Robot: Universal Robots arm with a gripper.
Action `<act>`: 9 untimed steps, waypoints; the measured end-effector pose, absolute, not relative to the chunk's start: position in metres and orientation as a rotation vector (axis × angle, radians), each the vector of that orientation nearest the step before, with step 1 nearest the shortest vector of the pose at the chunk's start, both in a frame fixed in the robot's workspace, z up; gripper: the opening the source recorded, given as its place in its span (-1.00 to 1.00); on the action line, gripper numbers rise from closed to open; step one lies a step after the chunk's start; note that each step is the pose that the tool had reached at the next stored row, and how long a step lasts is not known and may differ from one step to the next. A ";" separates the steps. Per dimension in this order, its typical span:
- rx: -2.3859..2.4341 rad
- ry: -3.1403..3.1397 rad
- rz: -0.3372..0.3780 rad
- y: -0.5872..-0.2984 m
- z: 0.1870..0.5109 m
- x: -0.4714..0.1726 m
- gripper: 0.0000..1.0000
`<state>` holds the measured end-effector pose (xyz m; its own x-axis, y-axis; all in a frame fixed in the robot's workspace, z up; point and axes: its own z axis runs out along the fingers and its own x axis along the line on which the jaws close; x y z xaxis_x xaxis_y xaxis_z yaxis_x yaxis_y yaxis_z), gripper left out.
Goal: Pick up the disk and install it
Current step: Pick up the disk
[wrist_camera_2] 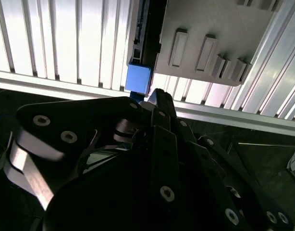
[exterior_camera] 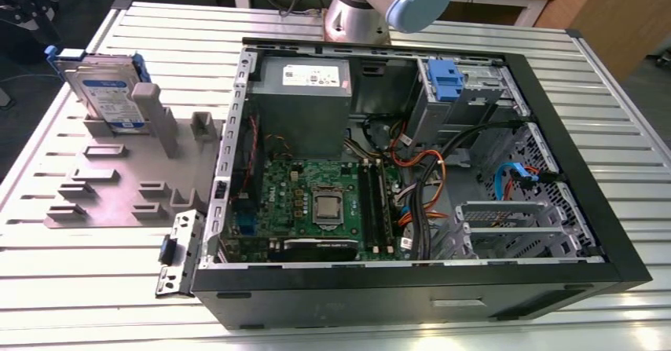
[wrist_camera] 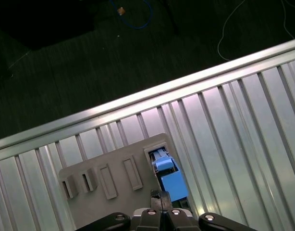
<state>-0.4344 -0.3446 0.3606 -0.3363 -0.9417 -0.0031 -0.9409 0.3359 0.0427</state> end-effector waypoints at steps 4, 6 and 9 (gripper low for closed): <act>1.797 -2.549 -0.057 -0.345 0.361 -0.434 -0.79; 1.819 -2.534 -0.057 -0.345 0.361 -0.434 -0.79; 1.821 -2.532 -0.057 -0.345 0.361 -0.434 -0.79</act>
<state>-0.4344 -0.3446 0.3607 -0.3179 -0.9481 -0.0030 -0.9473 0.3175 0.0427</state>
